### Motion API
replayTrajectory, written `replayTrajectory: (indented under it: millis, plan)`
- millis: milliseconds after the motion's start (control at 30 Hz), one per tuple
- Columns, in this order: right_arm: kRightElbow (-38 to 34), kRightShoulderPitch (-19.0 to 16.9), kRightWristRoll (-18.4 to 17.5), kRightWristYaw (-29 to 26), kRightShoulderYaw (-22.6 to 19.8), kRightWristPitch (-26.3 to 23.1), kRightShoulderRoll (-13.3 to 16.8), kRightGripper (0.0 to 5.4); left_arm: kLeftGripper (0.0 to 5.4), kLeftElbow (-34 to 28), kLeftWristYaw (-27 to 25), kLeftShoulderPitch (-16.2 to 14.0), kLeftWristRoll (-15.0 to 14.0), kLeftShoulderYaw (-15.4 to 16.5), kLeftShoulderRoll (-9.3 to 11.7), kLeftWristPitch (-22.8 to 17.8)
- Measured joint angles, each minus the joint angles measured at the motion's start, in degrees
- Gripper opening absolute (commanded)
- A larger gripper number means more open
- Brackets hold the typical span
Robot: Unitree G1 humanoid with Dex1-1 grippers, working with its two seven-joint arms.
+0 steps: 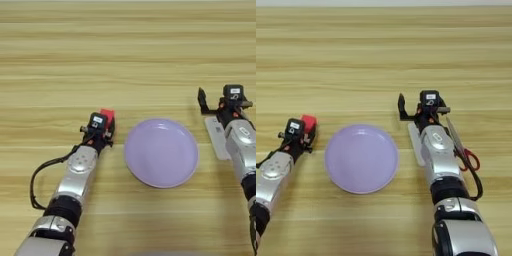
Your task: Move the objects on the table
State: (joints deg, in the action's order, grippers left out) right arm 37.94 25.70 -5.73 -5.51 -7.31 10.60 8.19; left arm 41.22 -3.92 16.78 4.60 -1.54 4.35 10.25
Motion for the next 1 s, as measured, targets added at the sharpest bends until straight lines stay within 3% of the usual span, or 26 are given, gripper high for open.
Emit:
replayTrajectory:
  millis: [233,300,633,1000]
  plan:
    - [0.00,0.00,0.01,0.05,0.00,0.00,0.00,5.40,2.17,0.35,0.02,-0.01,0.83,-0.51,0.75,-2.40]
    - [0.00,0.00,0.01,0.05,0.00,0.00,0.00,5.40,2.54,0.35,-0.05,-0.01,0.87,-0.62,0.80,-2.71]
    - [0.00,0.00,0.04,0.08,0.02,0.00,0.00,5.40,3.33,0.28,-1.94,-0.07,1.04,-1.97,0.72,-3.36]
    - [0.22,0.02,2.48,1.49,0.38,0.02,0.49,5.40,4.33,-1.94,-3.77,-0.52,0.43,-2.65,-0.43,-1.80]
